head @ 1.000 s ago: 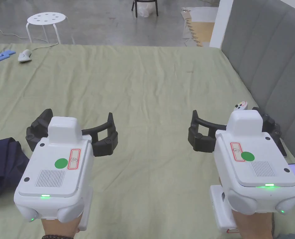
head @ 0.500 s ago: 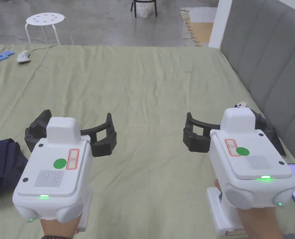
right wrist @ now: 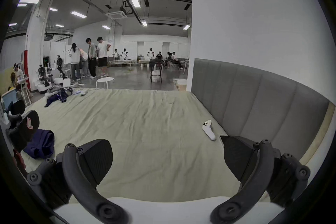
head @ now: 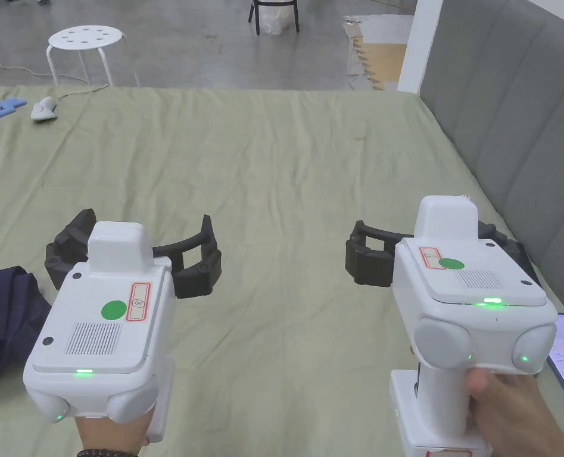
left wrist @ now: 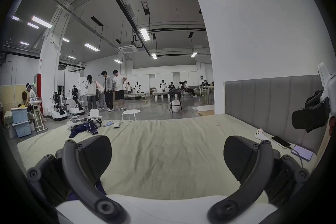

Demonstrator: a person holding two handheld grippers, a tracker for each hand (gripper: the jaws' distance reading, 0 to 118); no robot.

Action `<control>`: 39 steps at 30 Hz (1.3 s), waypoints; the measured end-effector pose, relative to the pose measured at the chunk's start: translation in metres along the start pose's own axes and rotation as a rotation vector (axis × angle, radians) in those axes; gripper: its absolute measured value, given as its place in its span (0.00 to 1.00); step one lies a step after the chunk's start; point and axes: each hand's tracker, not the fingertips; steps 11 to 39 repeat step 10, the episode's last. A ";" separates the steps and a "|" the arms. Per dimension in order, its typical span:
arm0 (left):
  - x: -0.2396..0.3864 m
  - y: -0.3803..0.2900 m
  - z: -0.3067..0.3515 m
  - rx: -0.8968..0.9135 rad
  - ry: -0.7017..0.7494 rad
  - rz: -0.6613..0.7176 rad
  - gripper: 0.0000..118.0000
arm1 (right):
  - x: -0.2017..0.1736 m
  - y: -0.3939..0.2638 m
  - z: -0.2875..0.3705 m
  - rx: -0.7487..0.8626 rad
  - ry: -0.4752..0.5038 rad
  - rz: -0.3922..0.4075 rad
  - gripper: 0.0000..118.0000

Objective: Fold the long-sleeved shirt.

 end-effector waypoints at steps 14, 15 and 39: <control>0.001 0.000 -0.001 -0.008 -0.001 0.000 0.94 | 0.010 -0.003 -0.006 -0.031 -0.007 -0.051 1.00; 0.001 0.000 -0.001 -0.008 -0.001 0.000 0.94 | 0.010 -0.003 -0.006 -0.031 -0.007 -0.051 1.00; 0.001 0.000 -0.001 -0.008 -0.001 0.000 0.94 | 0.010 -0.003 -0.006 -0.031 -0.007 -0.051 1.00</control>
